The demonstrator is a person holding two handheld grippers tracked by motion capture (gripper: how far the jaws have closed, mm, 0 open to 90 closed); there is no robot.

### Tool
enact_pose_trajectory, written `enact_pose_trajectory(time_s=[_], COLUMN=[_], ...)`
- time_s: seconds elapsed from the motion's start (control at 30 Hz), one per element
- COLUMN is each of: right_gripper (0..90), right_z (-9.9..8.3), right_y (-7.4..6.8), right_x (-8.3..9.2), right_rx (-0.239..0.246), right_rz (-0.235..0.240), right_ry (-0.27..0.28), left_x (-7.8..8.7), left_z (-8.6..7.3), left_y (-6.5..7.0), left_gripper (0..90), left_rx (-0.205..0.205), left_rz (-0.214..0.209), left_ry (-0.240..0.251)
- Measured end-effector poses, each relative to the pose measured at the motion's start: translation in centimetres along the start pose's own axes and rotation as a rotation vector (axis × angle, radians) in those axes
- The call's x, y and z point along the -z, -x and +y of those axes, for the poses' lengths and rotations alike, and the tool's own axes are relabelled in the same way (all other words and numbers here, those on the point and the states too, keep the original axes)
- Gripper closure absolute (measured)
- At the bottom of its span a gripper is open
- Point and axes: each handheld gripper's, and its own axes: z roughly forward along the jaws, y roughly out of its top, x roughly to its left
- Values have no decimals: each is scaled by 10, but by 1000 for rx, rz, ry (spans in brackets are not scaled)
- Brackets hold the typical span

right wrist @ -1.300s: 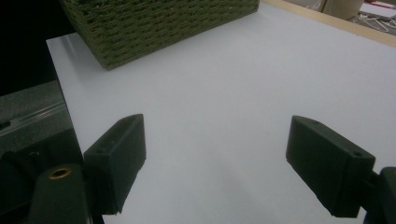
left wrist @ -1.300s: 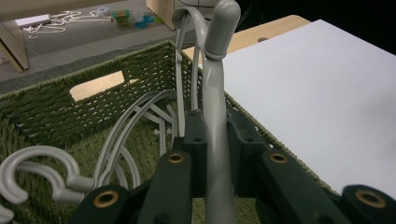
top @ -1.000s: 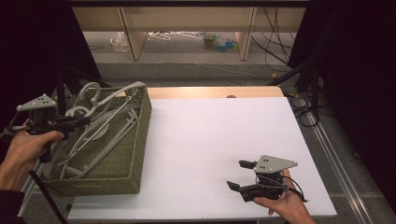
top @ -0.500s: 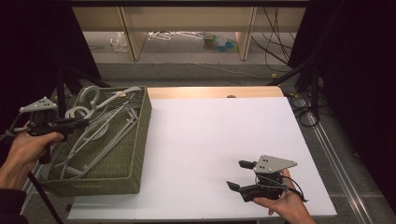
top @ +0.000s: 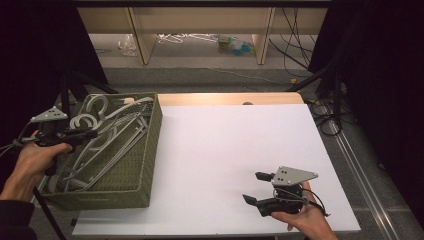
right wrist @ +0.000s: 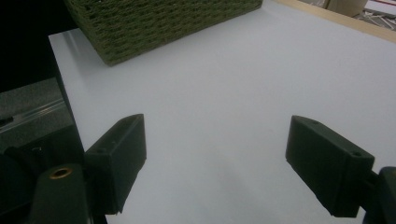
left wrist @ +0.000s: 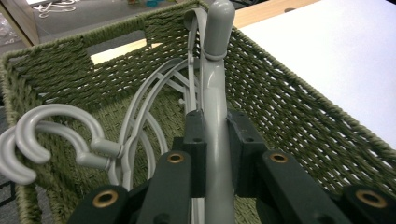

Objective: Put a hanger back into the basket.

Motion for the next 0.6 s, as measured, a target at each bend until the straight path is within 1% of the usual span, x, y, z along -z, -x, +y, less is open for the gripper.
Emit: enact_pose_trajectory(time_s=[0.07,0.13,0.17,0.2,0.23,0.3,0.33,0.37,0.4,0.43,0.53,0.57,0.6], right_gripper=[213,213,213,213,213,213,213,213,213,213,213,213,213], right_z=[0,0,0,0,0,0,0,0,0,0,-1,-1,0], right_y=[0,0,1,1,0,0,0,1,1,1,1,1,1], right_x=[0,0,0,0,0,0,0,0,1,0,0,0,1], right_rx=[1,1,1,1,1,2,1,1,1,-1,-3,-2,2], right_rz=[0,-1,-2,-1,-1,-2,-2,-1,-6,-3,-1,0,-6], right_ry=[-1,-2,-2,-3,-3,-3,-3,-2,-17,-5,-5,-6,-19], left_x=[-1,-4,-4,-6,-8,-13,-15,-17,-18,-20,-22,-23,-24], left_z=[-4,-8,-10,-12,-13,-15,-16,-17,-18,-18,-21,-22,-23], left_y=[-1,-1,-2,-2,-3,-2,-2,-2,-2,-1,-2,-2,-3], left_gripper=[787,786,784,783,784,781,780,780,778,776,773,772,770], left_rx=[4,14,9,23,22,47,43,44,46,53,60,56,57], left_rz=[-3,5,12,18,26,32,33,31,33,32,28,36,38], left_ry=[-8,-27,-45,-49,-64,-82,-89,-94,-98,-102,-108,-110,-115])
